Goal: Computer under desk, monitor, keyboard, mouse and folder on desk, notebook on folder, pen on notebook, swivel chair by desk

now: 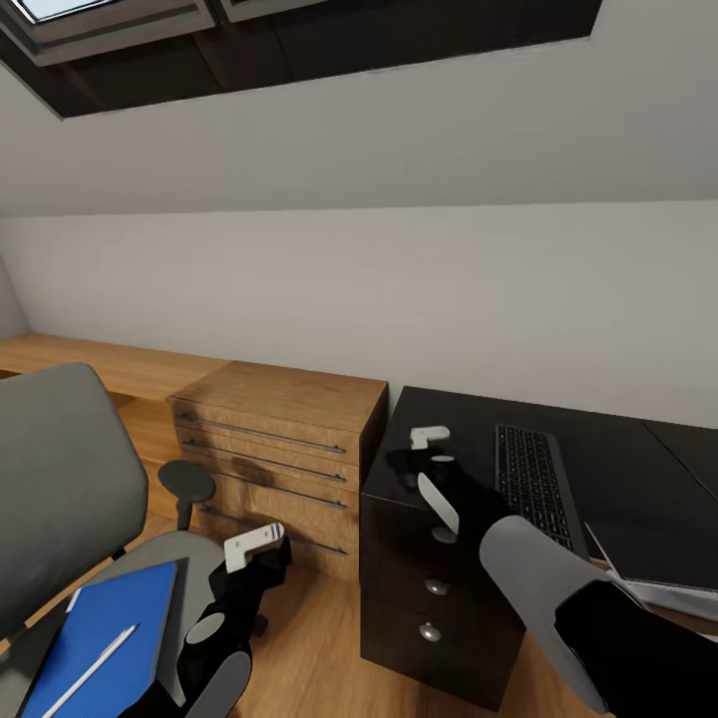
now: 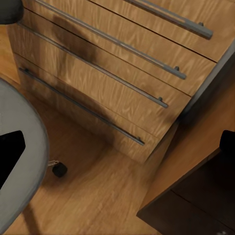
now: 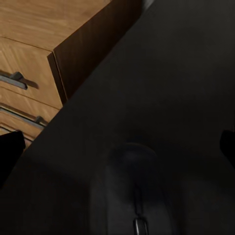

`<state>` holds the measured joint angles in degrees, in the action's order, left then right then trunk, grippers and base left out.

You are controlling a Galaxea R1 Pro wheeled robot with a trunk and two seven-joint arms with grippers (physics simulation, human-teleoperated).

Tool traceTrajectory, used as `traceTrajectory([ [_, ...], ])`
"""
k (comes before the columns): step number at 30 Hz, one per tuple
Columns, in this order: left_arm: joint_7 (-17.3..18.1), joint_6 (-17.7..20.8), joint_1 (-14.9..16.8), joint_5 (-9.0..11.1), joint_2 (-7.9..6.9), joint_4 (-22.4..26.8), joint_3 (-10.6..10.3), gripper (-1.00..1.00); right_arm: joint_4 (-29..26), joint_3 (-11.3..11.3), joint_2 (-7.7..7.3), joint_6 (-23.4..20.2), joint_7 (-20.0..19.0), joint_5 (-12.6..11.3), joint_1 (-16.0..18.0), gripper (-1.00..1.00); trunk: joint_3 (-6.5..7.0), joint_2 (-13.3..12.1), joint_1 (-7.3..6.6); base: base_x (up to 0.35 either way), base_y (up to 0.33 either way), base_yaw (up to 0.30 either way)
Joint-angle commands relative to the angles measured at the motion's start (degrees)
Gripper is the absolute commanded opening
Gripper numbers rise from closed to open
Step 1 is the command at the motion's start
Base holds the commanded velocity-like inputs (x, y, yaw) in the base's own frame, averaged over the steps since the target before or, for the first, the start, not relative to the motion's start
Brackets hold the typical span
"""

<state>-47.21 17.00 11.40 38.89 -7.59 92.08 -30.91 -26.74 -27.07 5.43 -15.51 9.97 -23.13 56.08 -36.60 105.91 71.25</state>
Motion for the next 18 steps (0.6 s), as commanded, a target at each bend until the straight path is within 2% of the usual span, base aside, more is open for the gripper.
traceTrajectory([
  [1,-0.4,0.2,0.1,0.2,-0.05,0.1,-0.1,1.0,-0.3,-0.5,-0.06,-0.2,0.5,-0.6,0.1,1.0,-0.06,0.0,0.0,0.0,0.0,0.0],
  [6,-0.4,0.2,0.1,0.2,-0.04,0.0,-0.1,1.0,-1.6,-0.5,-0.07,-0.5,0.6,-0.5,0.0,1.0,-0.06,0.0,0.0,0.0,0.0,0.0],
  [9,-0.4,0.2,0.1,0.2,-0.05,-0.1,-0.1,1.0,-6.6,-0.4,-0.42,-4.0,1.7,-0.6,-0.3,1.0,0.48,-1.2,-0.66,0.0,0.0,0.0],
  [12,-0.4,0.2,0.1,0.2,-0.05,-0.2,-0.1,1.0,-13.6,-0.4,-2.07,-10.0,4.0,-1.5,-1.8,1.0,1.01,-2.4,-1.32,0.0,0.0,0.0],
  [16,-0.4,0.1,0.1,0.2,-0.05,-0.3,-0.1,1.0,-20.5,-0.3,-3.86,-14.3,5.7,-4.6,-4.2,1.0,1.73,-4.0,-2.2,0.0,0.0,0.0],
  [17,-0.4,0.1,0.1,0.2,-0.05,-0.3,-0.1,1.0,-24.3,-0.3,-4.85,-16.1,6.5,-6.8,-5.5,1.0,1.91,-4.4,-2.42,0.0,0.0,0.0],
  [18,-0.4,0.1,0.1,0.2,-0.05,-0.3,-0.1,1.0,-26.2,-0.3,-5.37,-16.8,6.9,-7.9,-6.2,1.0,2.09,-4.8,-2.64,0.0,0.0,0.0],
])
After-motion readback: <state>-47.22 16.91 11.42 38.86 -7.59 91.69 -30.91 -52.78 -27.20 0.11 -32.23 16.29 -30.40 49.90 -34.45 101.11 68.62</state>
